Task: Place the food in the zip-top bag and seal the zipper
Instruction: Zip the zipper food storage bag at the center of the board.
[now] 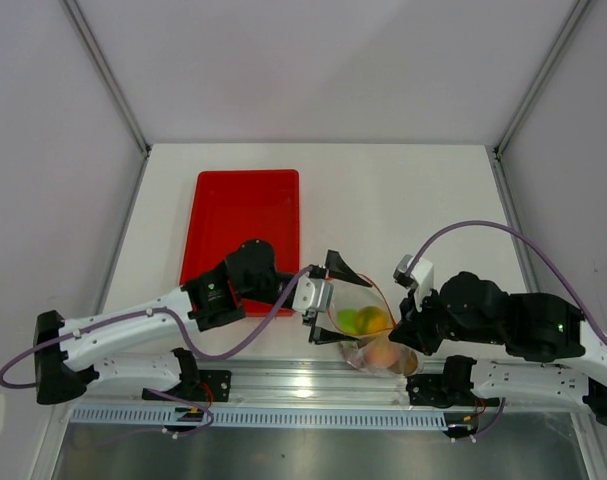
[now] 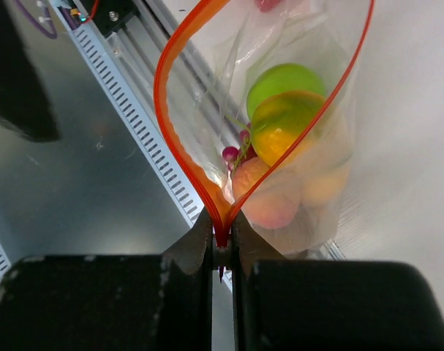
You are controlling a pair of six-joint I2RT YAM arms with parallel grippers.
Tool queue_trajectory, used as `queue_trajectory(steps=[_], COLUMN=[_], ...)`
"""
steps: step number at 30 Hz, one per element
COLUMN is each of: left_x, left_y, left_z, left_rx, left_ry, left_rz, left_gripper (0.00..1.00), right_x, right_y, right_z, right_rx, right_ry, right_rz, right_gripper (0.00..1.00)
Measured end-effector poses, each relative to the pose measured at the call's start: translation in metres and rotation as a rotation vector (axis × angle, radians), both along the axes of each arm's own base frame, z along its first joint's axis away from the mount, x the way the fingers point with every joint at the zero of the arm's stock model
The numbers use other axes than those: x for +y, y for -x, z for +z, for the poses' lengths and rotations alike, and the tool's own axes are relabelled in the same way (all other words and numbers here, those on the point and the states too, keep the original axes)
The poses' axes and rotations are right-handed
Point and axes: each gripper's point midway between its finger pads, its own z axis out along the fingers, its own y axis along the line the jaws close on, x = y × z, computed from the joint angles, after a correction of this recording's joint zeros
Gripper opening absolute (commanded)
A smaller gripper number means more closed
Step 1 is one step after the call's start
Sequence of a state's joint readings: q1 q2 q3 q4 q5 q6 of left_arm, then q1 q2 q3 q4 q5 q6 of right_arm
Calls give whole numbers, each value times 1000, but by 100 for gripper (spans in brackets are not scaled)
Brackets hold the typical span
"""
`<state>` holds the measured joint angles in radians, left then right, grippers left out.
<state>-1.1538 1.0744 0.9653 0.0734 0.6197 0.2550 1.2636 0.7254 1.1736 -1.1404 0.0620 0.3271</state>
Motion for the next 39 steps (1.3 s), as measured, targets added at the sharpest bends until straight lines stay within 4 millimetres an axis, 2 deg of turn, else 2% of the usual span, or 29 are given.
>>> queue_trajectory(steps=[5, 12, 19, 24, 29, 35, 36, 38, 39], left_x=[-19, -44, -51, -54, -59, -56, -54, -51, -50], left_y=[4, 15, 23, 19, 9, -4, -5, -8, -9], left_z=[-20, -28, -42, -63, -70, -86, -90, -94, -94], left_rx=[-25, 12, 79, 129, 136, 169, 177, 192, 196], left_ry=[-41, -86, -172, -241, -263, -277, -286, -296, -298], left_rz=[-93, -237, -304, -284, -220, -127, -108, -81, -69], left_gripper=[100, 100, 99, 91, 77, 52, 39, 25, 11], right_x=[0, 3, 3, 3, 3, 3, 3, 3, 3], right_y=[4, 5, 3, 3, 3, 2, 1, -1, -3], right_z=[5, 2, 2, 1, 2, 1, 1, 0, 0], right_rx=[6, 16, 15, 13, 16, 15, 14, 12, 11], right_ry=[-19, -7, -3, -2, -3, 0, 2, 9, 9], right_rz=[25, 28, 23, 23, 24, 20, 16, 2, -7], right_gripper=[0, 0, 0, 0, 0, 2, 7, 16, 32])
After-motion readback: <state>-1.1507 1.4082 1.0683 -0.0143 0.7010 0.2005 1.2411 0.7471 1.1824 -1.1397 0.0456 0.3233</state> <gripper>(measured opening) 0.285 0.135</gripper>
